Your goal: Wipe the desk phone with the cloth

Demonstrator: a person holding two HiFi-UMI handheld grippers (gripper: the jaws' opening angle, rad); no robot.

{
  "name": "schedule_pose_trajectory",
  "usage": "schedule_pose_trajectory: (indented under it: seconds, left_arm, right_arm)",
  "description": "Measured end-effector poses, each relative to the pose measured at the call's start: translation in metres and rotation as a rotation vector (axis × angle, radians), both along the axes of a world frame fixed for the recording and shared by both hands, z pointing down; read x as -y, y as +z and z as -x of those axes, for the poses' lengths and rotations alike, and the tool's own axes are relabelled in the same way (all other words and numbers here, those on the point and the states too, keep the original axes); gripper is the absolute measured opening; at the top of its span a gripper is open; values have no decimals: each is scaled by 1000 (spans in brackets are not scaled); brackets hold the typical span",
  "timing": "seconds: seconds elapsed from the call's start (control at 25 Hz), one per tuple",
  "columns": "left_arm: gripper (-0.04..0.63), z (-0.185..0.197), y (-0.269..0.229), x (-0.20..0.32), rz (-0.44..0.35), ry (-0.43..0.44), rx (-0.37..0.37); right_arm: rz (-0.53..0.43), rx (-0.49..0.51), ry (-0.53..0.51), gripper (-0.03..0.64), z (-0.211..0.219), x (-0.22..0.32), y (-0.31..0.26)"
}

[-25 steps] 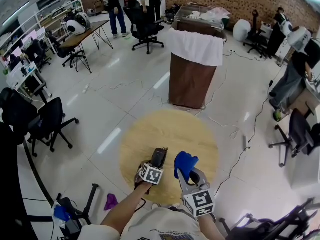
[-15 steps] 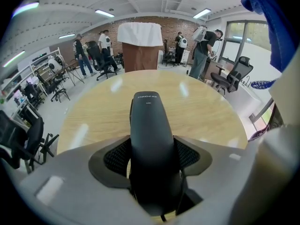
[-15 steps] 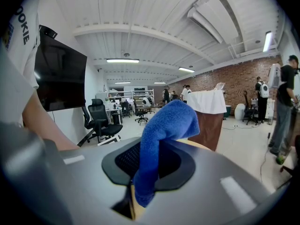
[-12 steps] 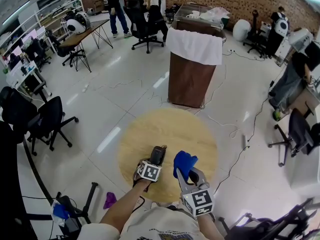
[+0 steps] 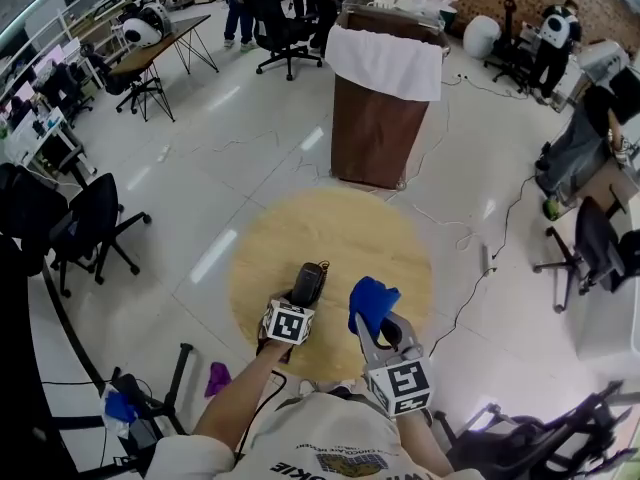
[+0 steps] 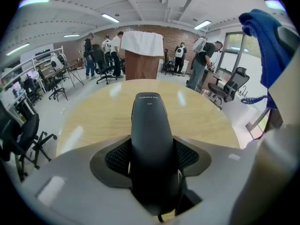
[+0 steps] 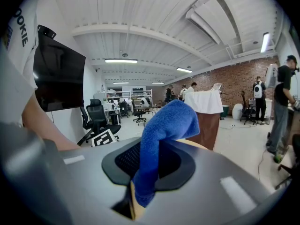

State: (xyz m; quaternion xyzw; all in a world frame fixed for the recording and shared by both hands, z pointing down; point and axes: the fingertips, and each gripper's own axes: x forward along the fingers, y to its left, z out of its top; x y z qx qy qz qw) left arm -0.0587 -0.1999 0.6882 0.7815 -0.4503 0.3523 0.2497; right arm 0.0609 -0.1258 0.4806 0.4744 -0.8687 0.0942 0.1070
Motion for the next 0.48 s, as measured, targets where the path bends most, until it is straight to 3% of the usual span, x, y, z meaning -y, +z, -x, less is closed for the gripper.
schedule_pose_trajectory:
  seconds: [0.48]
  left_arm:
    - [253,-21,-90,-10,-164,16,-139]
  right_arm:
    - [-50,9,-26,61,8,-5,-23]
